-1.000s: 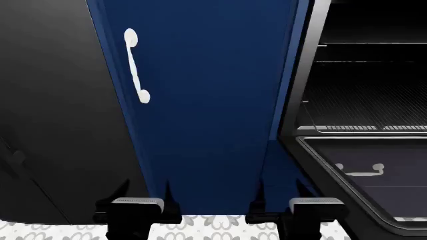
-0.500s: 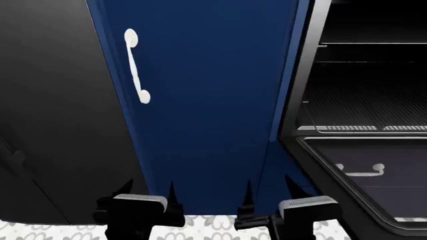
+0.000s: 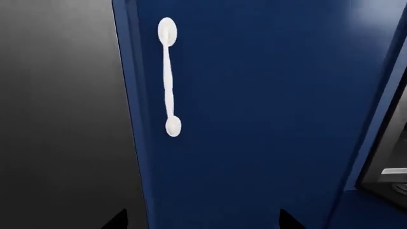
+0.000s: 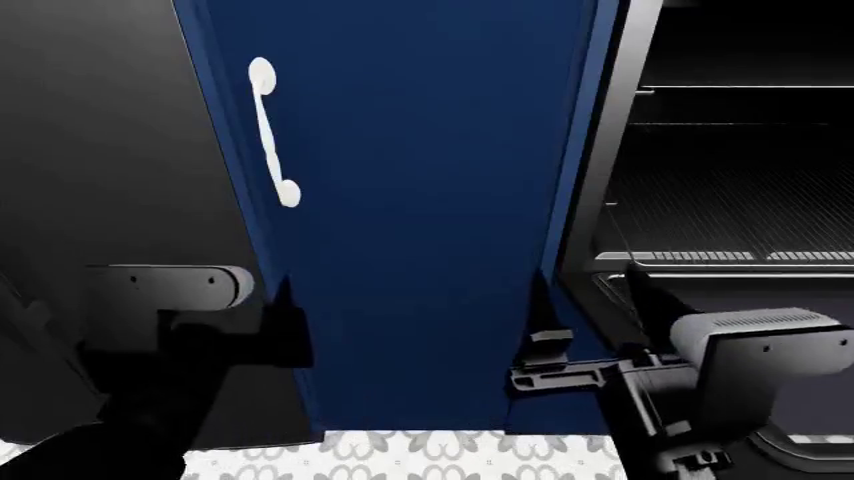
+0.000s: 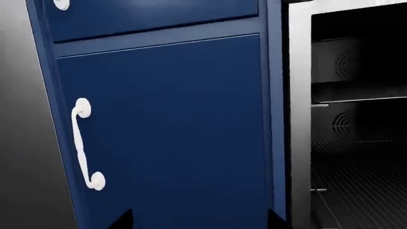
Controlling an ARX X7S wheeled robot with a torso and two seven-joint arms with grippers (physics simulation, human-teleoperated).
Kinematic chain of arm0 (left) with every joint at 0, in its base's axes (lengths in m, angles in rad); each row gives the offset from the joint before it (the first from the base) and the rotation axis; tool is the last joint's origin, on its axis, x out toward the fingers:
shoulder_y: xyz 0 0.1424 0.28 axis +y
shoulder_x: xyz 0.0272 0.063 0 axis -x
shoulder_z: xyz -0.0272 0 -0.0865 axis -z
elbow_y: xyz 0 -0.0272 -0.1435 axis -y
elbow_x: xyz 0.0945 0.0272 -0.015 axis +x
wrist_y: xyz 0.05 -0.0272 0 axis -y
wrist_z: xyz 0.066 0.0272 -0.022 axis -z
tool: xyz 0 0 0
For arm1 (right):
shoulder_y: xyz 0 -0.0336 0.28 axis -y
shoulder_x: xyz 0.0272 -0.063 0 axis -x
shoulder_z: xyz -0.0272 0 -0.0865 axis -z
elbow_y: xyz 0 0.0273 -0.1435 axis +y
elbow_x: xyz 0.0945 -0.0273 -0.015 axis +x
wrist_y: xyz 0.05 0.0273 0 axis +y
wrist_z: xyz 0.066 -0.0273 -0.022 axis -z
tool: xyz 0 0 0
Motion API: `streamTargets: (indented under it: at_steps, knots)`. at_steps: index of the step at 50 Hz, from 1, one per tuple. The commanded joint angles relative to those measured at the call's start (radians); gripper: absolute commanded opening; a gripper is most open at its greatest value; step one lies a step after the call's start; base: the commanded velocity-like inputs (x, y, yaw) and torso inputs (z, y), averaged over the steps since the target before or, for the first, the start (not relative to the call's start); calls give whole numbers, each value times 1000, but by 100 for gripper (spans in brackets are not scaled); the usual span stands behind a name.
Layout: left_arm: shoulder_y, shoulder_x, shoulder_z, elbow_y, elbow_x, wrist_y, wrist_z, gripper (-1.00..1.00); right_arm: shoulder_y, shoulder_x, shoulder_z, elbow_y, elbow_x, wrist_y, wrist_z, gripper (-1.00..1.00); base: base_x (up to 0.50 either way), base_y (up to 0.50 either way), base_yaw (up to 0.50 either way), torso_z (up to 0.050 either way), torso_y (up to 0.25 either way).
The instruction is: Fully slide the bottom oven rack out.
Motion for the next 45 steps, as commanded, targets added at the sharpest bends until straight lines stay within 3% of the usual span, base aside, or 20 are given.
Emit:
streamTargets:
  at_steps: [1, 9, 17, 31, 45]
  knots:
    - [-329, -358, 12, -73, -1098, 1, -694, 100, 368, 350, 97, -96, 912, 147, 596, 100, 0, 0, 0, 0, 0]
    - [-551, -508, 158, -137, -1314, 113, -786, 100, 745, 524, -7, -3, 1287, 108, 798, 100, 0, 0, 0, 0, 0]
    - [-751, -583, 254, -195, -1411, 166, -840, 100, 1056, 609, -114, 99, 1493, 112, 884, 100, 0, 0, 0, 0, 0]
    - [-1006, -624, 420, -283, -1529, 194, -887, 100, 1237, 679, -179, 207, 1649, 94, 950, 100, 0, 0, 0, 44, 0]
    - [-1067, -654, 491, -354, -1542, 206, -894, 100, 1426, 693, -319, 337, 1750, 154, 1018, 100, 0, 0, 0, 50, 0]
